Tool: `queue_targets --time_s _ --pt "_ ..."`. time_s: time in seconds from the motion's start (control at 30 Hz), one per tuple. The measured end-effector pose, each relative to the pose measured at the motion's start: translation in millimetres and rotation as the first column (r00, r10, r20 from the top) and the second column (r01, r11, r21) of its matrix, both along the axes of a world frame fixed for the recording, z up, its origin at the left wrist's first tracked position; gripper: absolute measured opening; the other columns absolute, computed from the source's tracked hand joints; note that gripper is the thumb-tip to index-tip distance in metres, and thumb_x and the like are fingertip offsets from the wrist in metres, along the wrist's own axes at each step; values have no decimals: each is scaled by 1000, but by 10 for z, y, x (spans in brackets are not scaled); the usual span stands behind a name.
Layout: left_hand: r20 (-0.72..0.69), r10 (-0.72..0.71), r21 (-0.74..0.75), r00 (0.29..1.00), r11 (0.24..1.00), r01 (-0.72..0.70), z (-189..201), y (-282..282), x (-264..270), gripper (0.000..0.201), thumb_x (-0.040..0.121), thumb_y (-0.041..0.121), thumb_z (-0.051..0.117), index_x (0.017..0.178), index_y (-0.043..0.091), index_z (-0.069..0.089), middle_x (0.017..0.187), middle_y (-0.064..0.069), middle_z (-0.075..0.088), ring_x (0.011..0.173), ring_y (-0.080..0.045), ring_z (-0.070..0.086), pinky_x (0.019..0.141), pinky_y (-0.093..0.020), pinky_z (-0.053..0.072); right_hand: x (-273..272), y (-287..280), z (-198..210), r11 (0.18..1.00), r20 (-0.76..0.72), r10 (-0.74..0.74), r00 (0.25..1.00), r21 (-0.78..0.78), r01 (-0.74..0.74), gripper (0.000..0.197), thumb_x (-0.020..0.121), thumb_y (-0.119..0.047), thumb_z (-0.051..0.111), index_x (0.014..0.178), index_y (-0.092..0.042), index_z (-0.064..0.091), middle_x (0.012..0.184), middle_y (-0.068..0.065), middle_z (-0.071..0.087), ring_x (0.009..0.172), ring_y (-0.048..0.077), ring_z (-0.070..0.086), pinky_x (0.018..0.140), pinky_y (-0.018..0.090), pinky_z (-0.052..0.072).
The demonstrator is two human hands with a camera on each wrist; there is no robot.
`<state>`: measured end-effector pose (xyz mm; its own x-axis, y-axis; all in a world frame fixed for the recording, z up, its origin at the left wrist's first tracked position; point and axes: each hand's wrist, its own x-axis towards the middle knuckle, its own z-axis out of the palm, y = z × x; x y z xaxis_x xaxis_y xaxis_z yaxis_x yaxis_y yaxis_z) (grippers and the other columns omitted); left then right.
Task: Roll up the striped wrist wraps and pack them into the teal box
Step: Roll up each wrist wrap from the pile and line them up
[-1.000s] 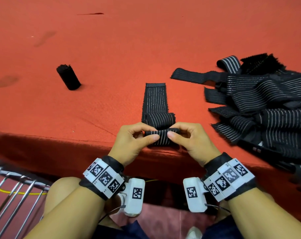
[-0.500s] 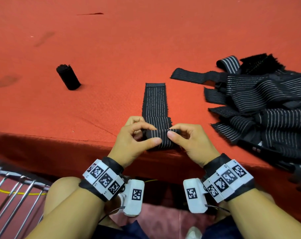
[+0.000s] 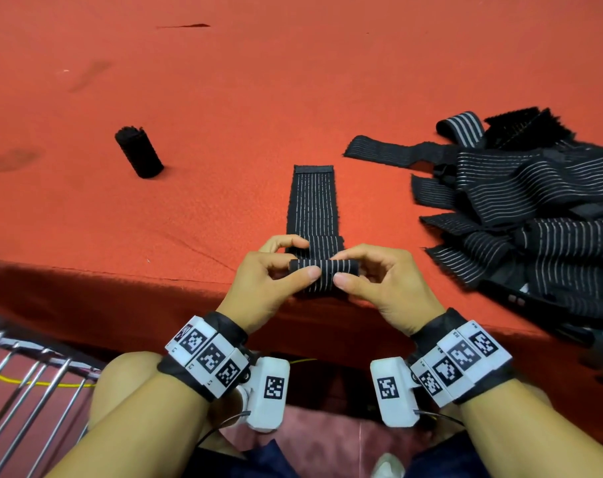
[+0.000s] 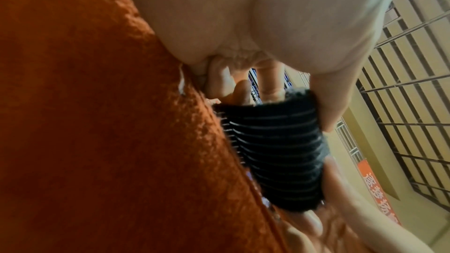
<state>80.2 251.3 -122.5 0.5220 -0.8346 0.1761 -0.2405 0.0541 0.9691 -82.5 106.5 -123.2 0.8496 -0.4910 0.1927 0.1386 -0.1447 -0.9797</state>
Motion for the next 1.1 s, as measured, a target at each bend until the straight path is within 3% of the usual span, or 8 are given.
queue_targets --time_s 0.1,0.17,0.37,0.5,0.8,0.9,1.0,1.1 --pt "-5 -40 -6 999 999 39 24 6 0 35 72 41 83 103 31 73 107 -9 66 82 -27 54 75 -46 49 19 4 -9 998 -27 -51 998 -35 50 13 81 -32 79 91 -23 76 76 14 68 71 17 53 67 35 43" --pt "-31 -105 -30 994 994 104 43 24 -5 48 73 28 88 116 30 68 109 -2 69 84 -24 57 77 -39 50 28 10 -1 998 -38 -53 998 -26 52 4 85 -26 77 88 -25 77 77 4 70 72 15 55 68 32 44" --pt "-22 -66 -27 998 997 66 32 -2 -21 19 81 14 83 96 21 75 86 8 70 78 -8 59 73 -23 45 21 23 29 999 -51 -33 998 -23 32 28 77 -31 82 103 -29 72 88 18 66 69 20 48 67 36 44" --pt "-38 -25 -9 999 1000 25 37 -19 -28 12 84 5 79 92 12 72 71 14 66 61 2 52 61 -12 40 -18 6 35 997 -35 -21 999 -70 18 41 78 -6 85 109 -29 72 77 -7 58 67 14 42 64 31 38" --pt "16 -51 47 999 998 50 56 -9 -29 34 66 29 89 96 30 74 96 6 73 80 -13 63 77 -36 54 41 -28 -29 974 -105 -135 985 -197 113 8 85 -31 73 88 -23 74 70 -12 58 65 11 46 65 31 39" --pt "126 -27 104 992 995 14 33 -17 -10 33 66 47 82 95 36 74 117 15 71 107 -13 68 95 -50 51 60 -26 -11 957 -105 -159 982 -263 127 14 82 -36 72 80 -22 73 92 -15 65 67 14 49 68 33 44" --pt "176 -46 161 983 987 17 38 -32 -17 34 67 55 78 95 36 73 125 21 67 115 -4 64 102 -47 50 69 -47 -24 954 -168 -139 976 -286 86 17 84 -31 74 77 -17 71 120 -17 65 63 10 48 69 26 44" --pt "173 -72 208 982 978 35 51 -51 -3 35 66 55 78 92 33 70 120 19 70 111 -1 66 103 -41 51 90 -25 23 963 -253 -123 960 -263 54 7 92 -24 71 95 -20 76 112 -19 71 65 1 52 74 27 47"
